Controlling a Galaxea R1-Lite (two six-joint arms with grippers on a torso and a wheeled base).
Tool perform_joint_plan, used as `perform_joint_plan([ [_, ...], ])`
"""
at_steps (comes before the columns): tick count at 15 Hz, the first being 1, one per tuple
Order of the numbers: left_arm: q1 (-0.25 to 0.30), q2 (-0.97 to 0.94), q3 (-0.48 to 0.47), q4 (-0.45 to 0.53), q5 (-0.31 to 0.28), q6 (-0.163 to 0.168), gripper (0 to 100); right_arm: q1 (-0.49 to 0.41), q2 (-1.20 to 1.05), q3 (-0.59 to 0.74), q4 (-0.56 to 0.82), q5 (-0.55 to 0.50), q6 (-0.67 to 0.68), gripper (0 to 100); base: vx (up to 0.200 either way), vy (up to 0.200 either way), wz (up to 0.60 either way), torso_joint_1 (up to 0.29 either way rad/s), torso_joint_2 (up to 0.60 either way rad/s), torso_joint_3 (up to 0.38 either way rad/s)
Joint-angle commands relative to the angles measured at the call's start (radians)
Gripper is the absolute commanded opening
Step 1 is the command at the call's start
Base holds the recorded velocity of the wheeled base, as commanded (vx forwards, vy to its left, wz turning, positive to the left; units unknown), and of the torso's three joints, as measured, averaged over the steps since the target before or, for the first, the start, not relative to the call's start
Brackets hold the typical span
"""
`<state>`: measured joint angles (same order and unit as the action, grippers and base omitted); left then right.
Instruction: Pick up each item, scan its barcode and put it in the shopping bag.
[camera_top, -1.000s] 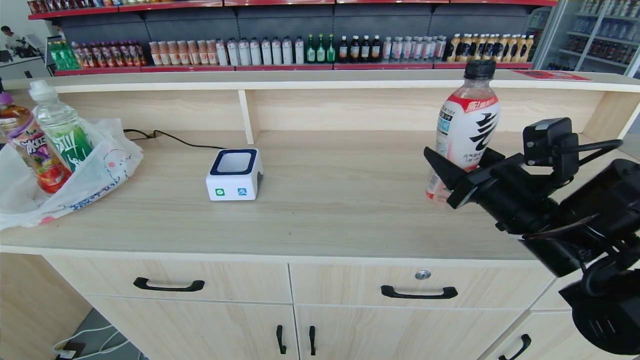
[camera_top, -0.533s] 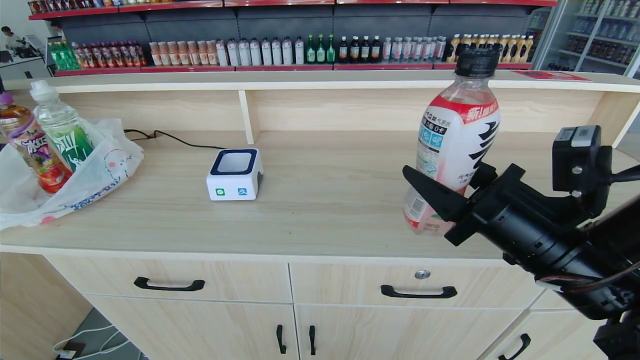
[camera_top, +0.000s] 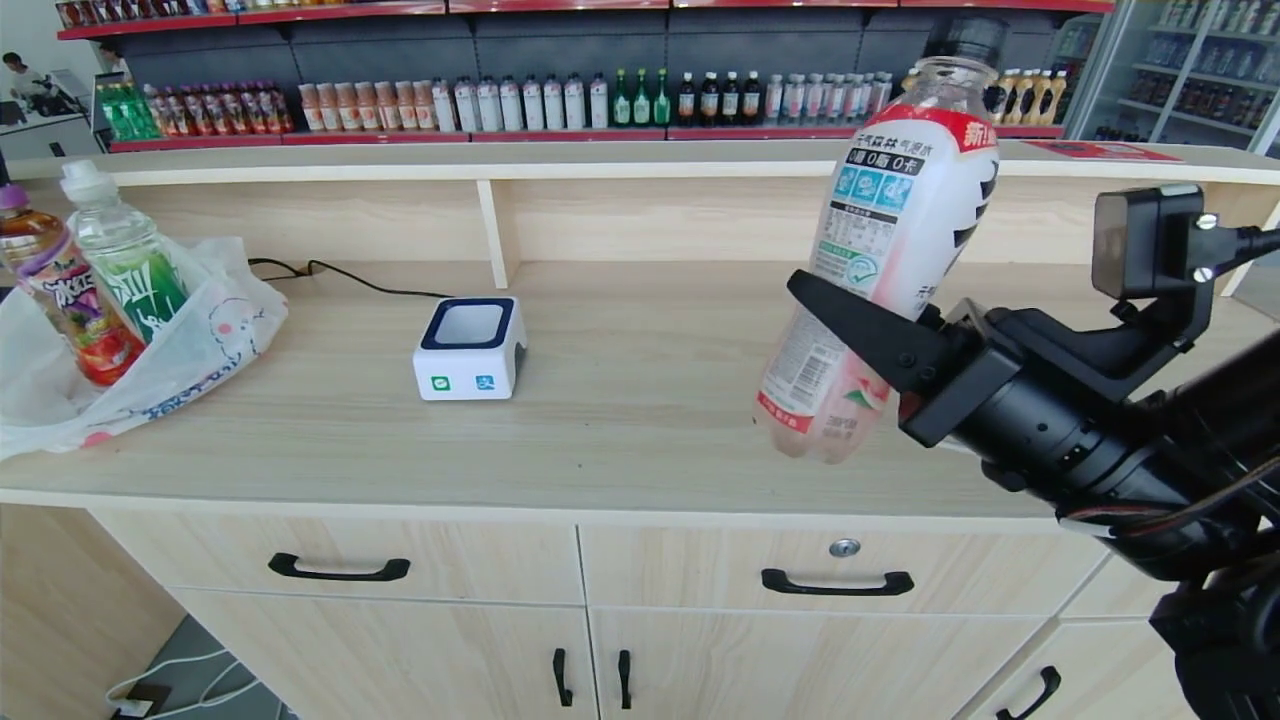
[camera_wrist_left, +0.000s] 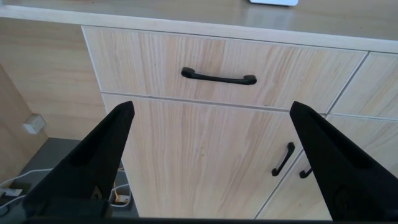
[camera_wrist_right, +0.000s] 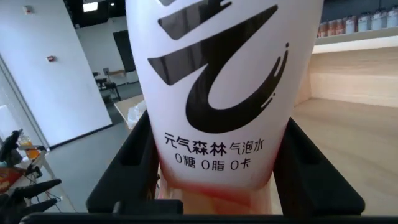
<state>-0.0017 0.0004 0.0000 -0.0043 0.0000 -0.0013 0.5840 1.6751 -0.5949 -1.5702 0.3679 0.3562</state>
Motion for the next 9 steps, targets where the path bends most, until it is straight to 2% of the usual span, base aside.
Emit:
perform_joint_plan([
  [1, 0.0, 0.0, 0.0, 0.0, 0.0, 0.0, 100, 0.0, 0.003, -0.028, -0.001, 0.023, 0.056, 0, 0.0, 0.0, 0.0, 0.0, 0.0, 0.0],
  [5, 0.0, 0.0, 0.0, 0.0, 0.0, 0.0, 100, 0.02, -0.02, -0.057, -0.001, 0.029, 0.127, 0, 0.0, 0.0, 0.0, 0.0, 0.0, 0.0],
  [9, 0.0, 0.0, 0.0, 0.0, 0.0, 0.0, 100, 0.051, -0.051, -0.019, -0.001, 0.059, 0.139, 0, 0.0, 0.0, 0.0, 0.0, 0.0, 0.0],
])
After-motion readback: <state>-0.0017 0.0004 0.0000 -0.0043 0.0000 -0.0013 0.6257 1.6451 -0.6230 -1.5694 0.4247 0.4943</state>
